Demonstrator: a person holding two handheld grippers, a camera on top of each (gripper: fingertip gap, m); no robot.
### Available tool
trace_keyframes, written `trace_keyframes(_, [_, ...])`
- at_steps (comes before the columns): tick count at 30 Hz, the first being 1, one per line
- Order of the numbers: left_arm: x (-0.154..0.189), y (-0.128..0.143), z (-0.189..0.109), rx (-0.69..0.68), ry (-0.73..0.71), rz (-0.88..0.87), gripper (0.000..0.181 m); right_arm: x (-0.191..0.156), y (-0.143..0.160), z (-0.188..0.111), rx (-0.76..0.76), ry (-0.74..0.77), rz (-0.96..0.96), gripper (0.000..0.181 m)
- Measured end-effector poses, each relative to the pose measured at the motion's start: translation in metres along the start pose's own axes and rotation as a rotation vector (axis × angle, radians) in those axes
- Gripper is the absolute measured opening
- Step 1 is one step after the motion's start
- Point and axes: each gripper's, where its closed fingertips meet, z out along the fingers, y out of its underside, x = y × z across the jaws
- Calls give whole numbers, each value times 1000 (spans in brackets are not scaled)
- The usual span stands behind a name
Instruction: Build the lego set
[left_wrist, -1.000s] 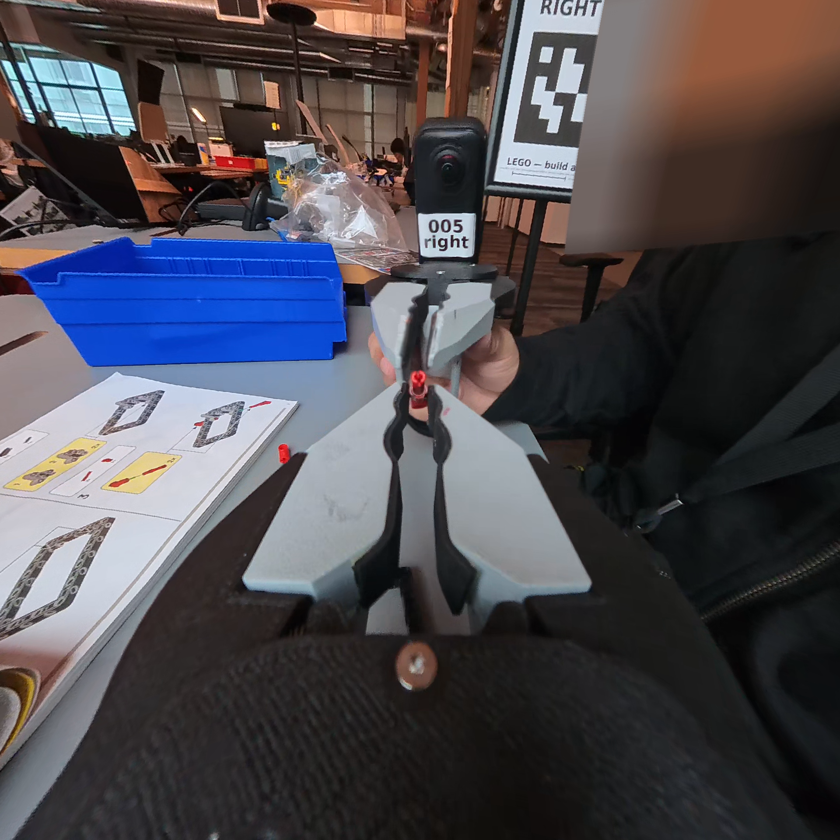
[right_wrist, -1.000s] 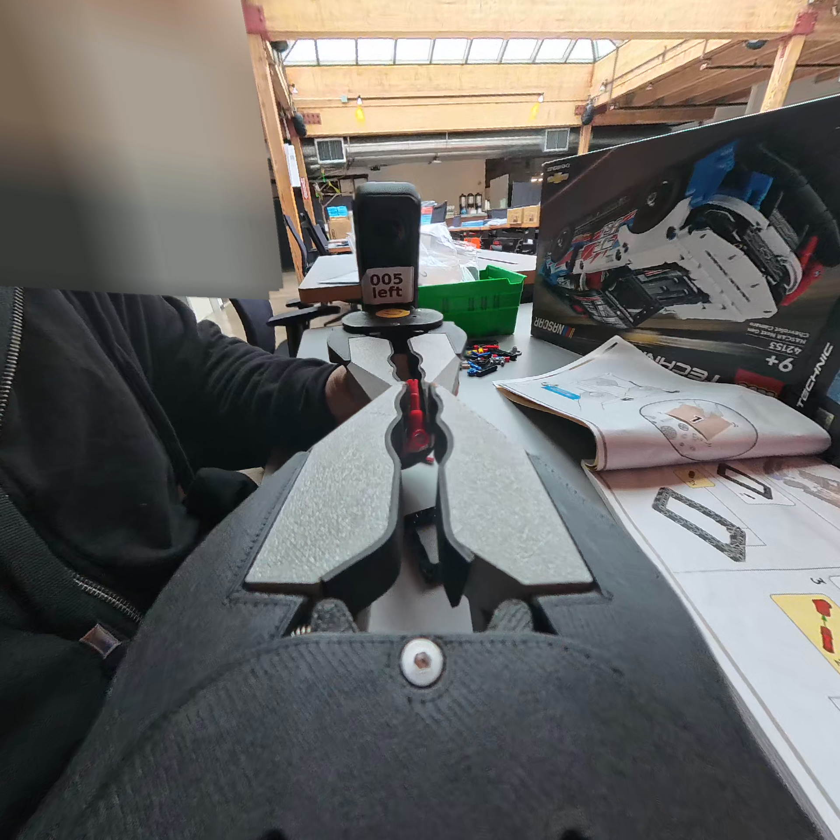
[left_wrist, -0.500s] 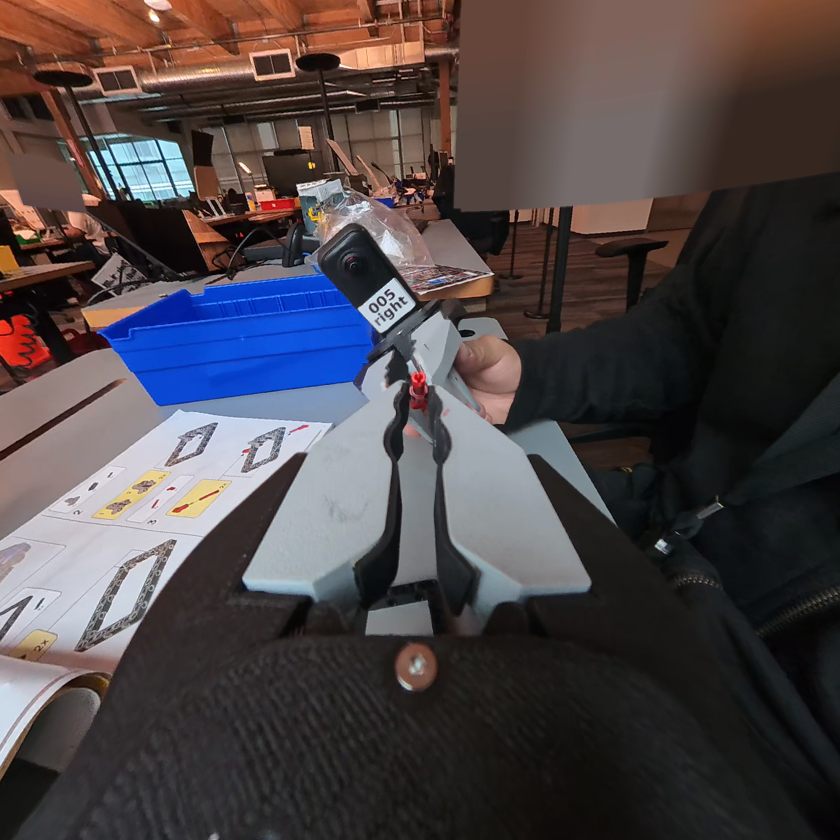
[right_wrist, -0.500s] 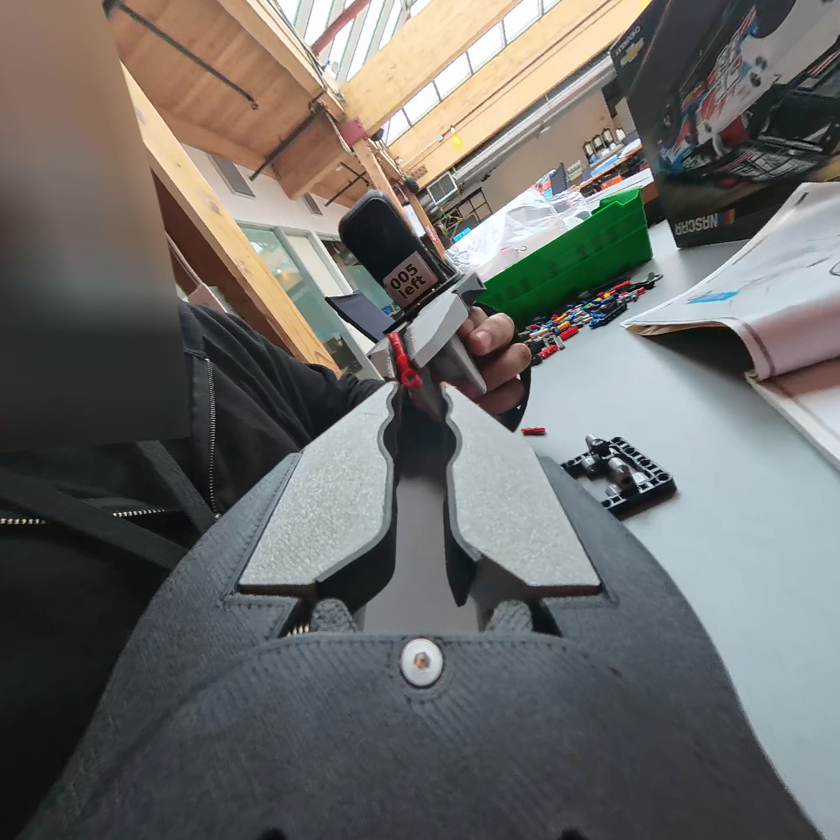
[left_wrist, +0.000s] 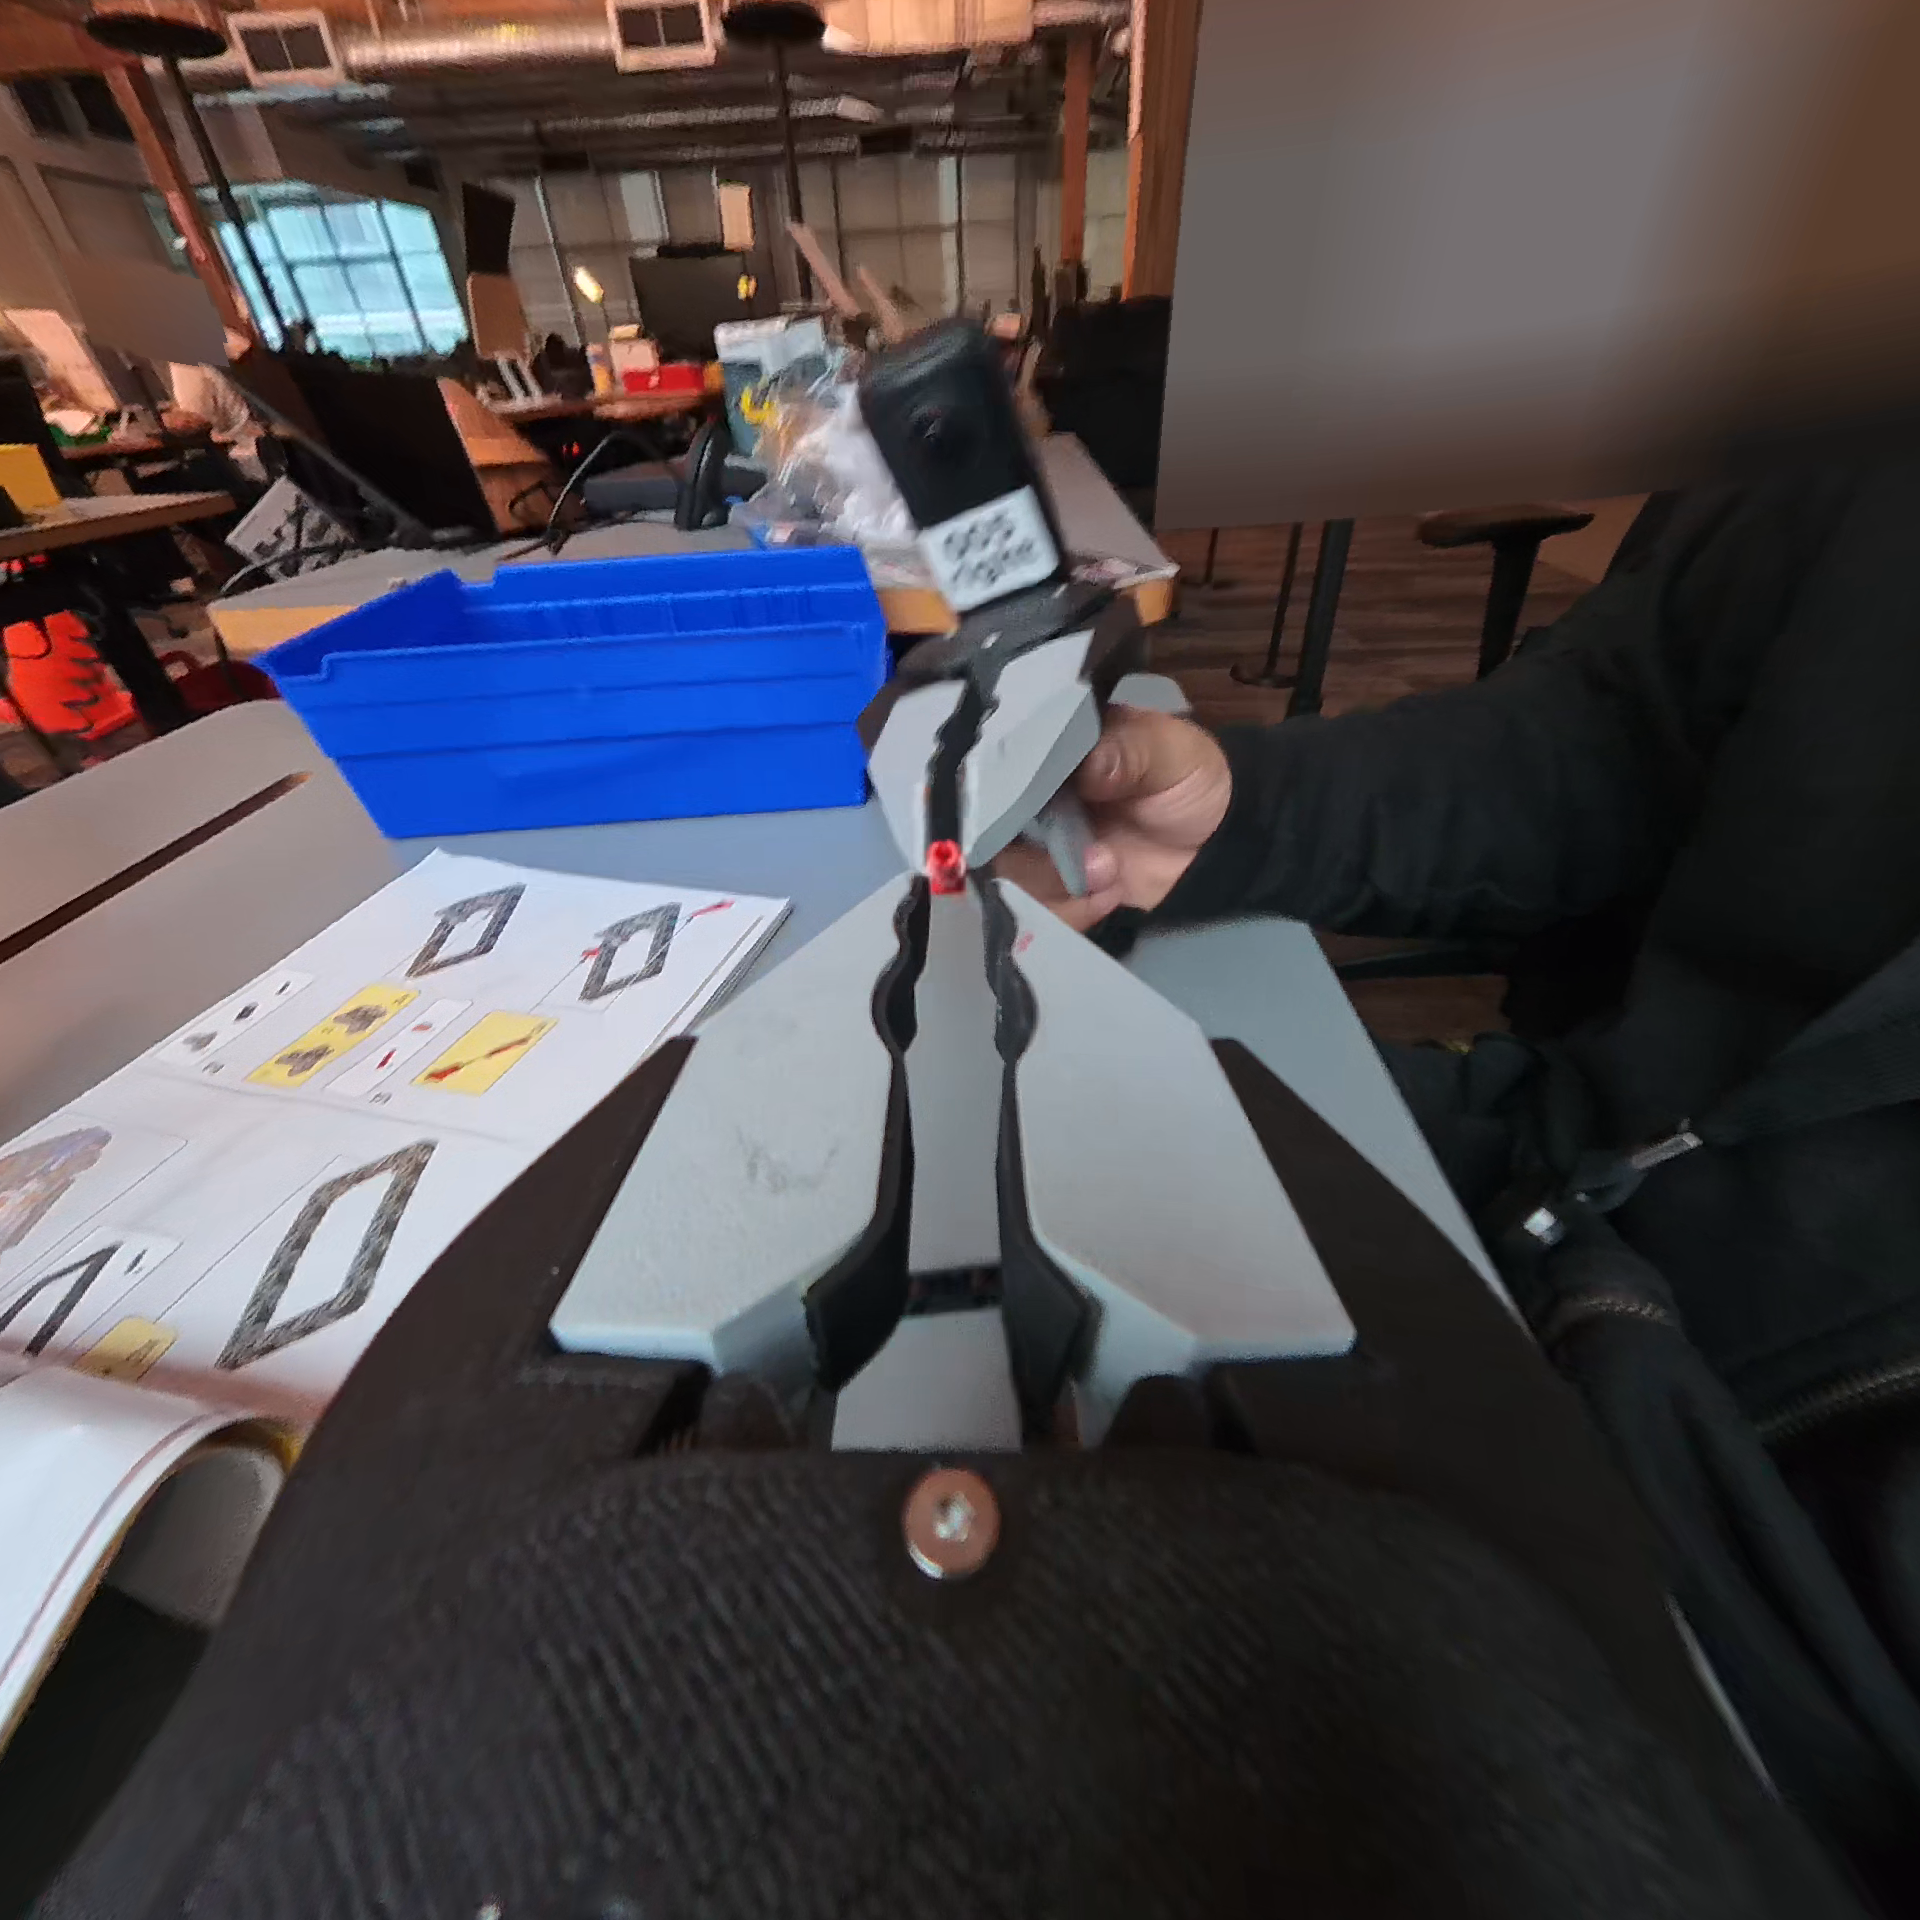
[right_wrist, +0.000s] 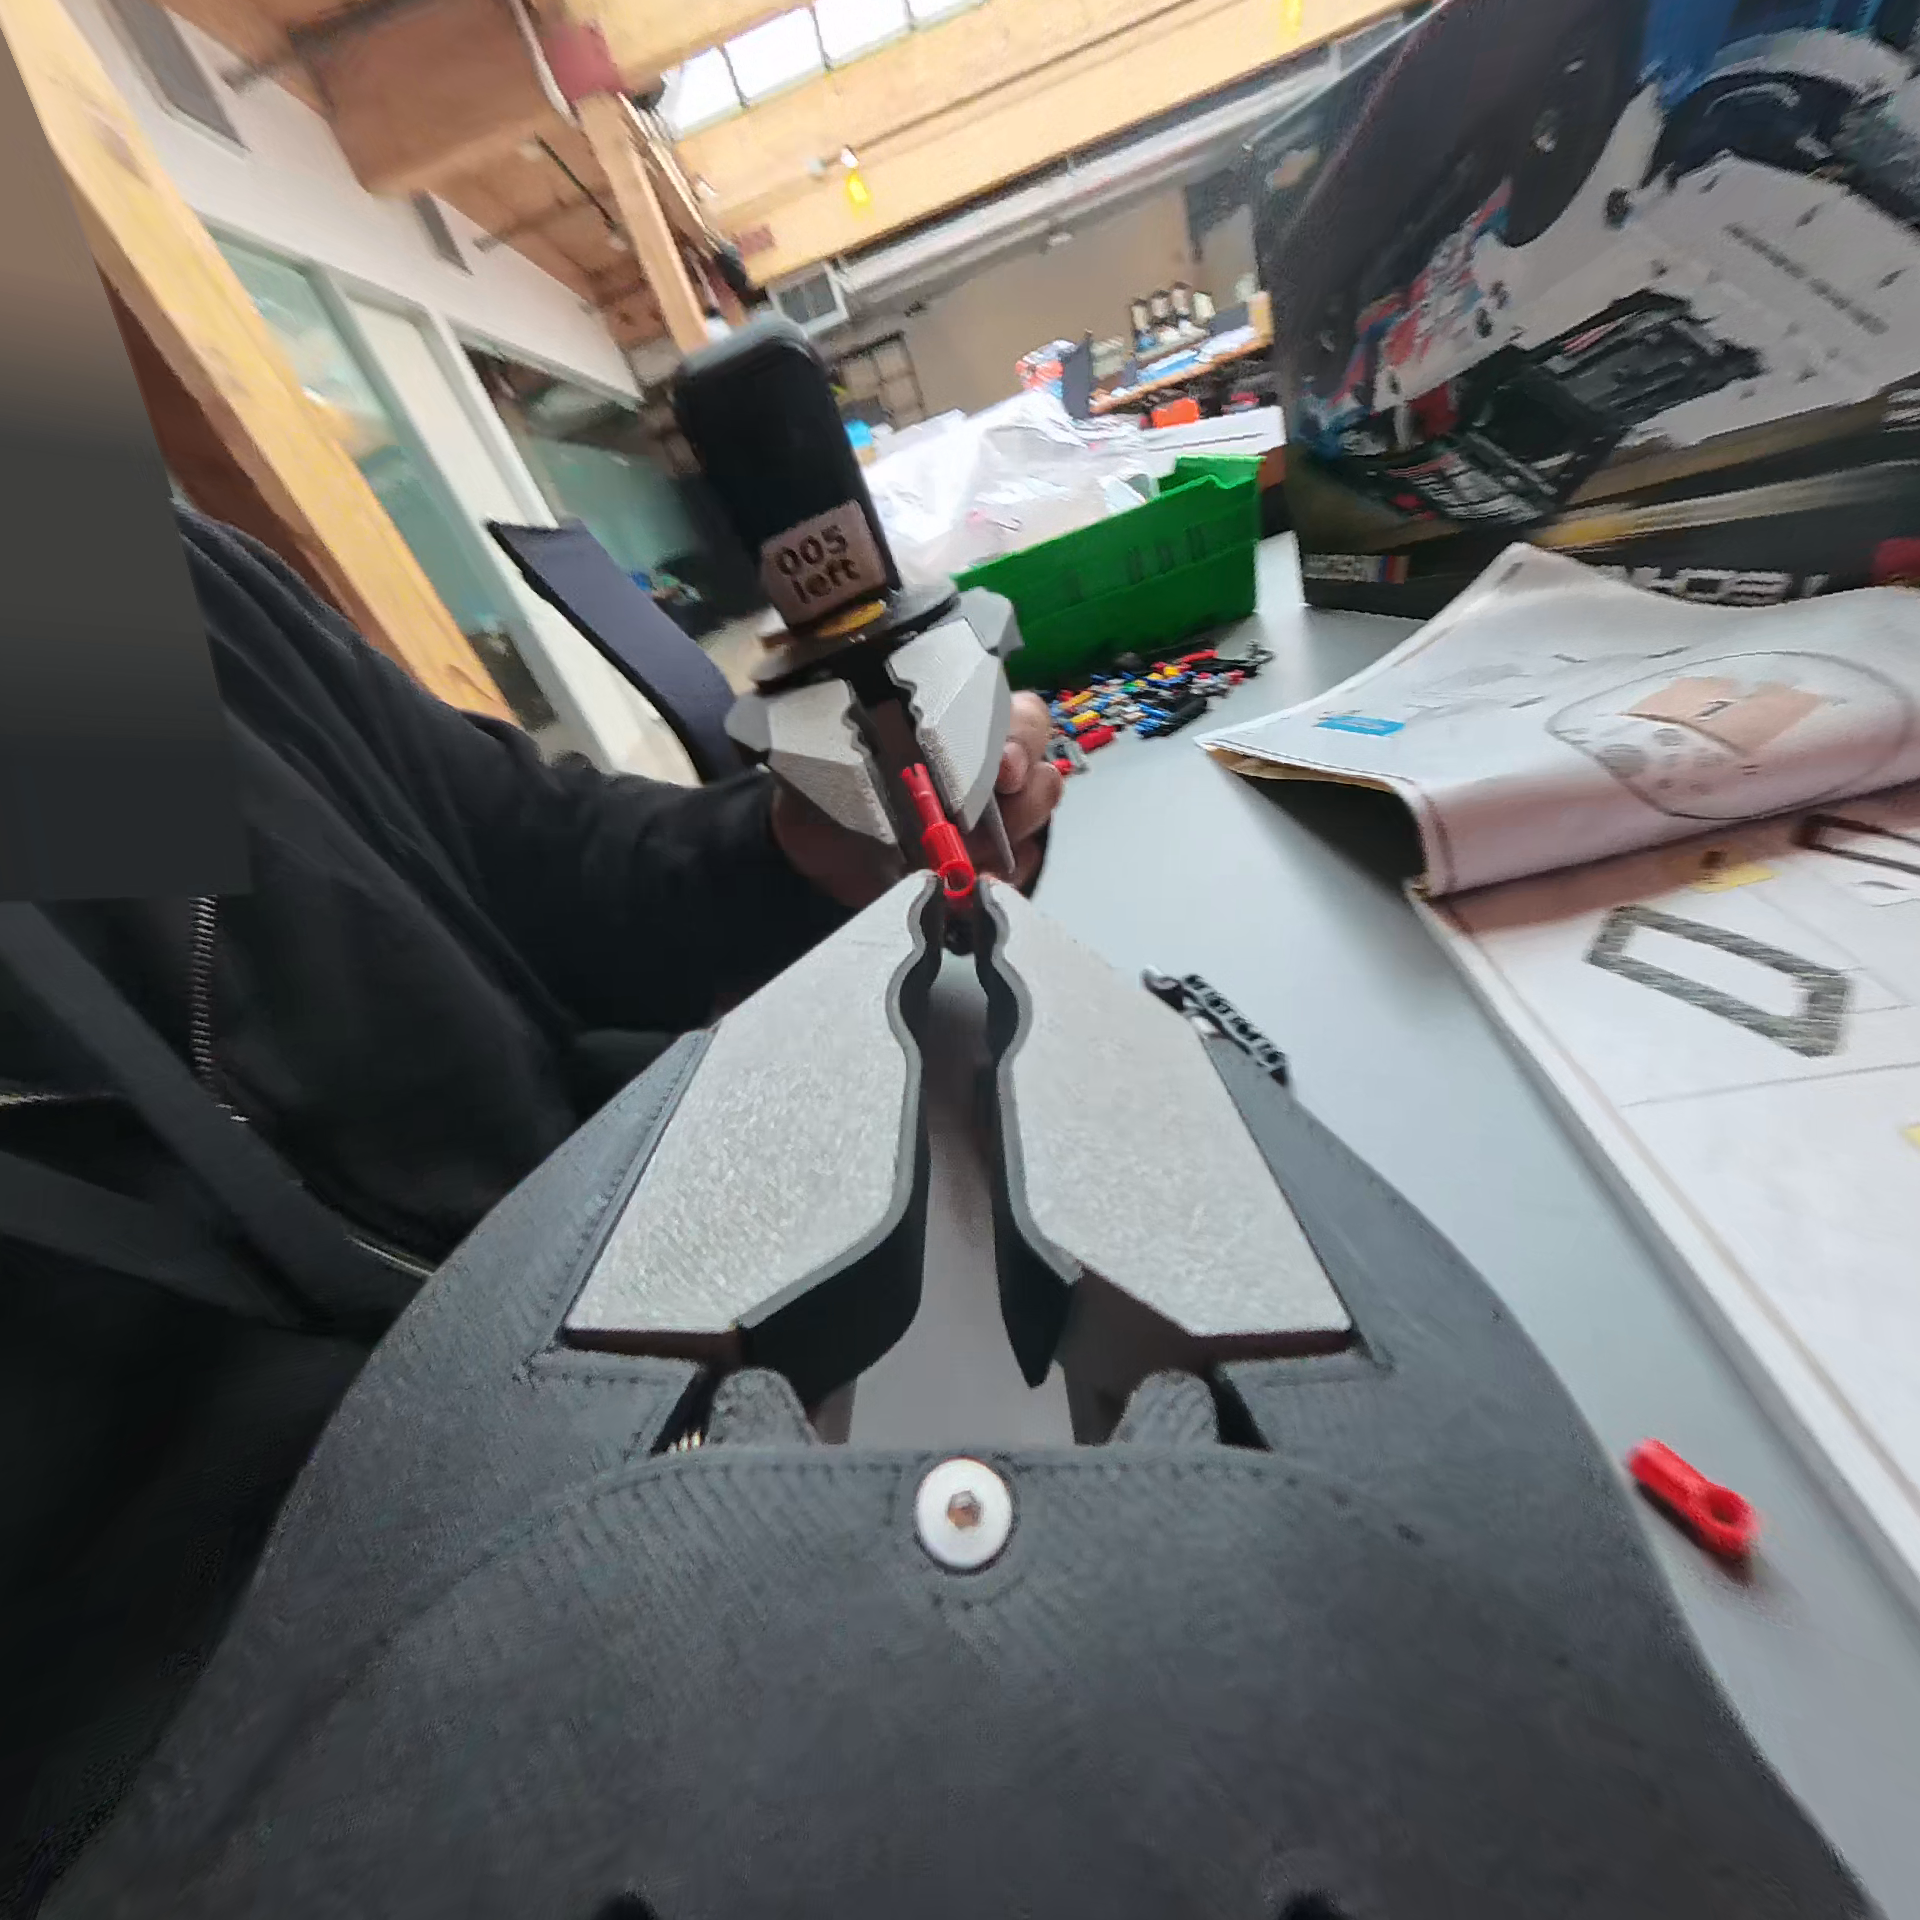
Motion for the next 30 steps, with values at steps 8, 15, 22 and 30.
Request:
trace_keyframes(8, [-16, 54, 2, -344, -128, 130, 18, 31, 33, -9, -357, 329, -407, 2])
trace_keyframes(15, [-14, 68, 6, -421, -129, 180, 8, 31, 49, -4, -453, 331, -451, 2])
trace_keyframes(22, [-13, 72, 6, -449, -134, 214, 2, 32, 53, -1, -452, 320, -435, 2])
trace_keyframes(30, [-6, 61, 7, -384, -94, 187, 1, 24, 46, -2, -357, 211, -343, 20])
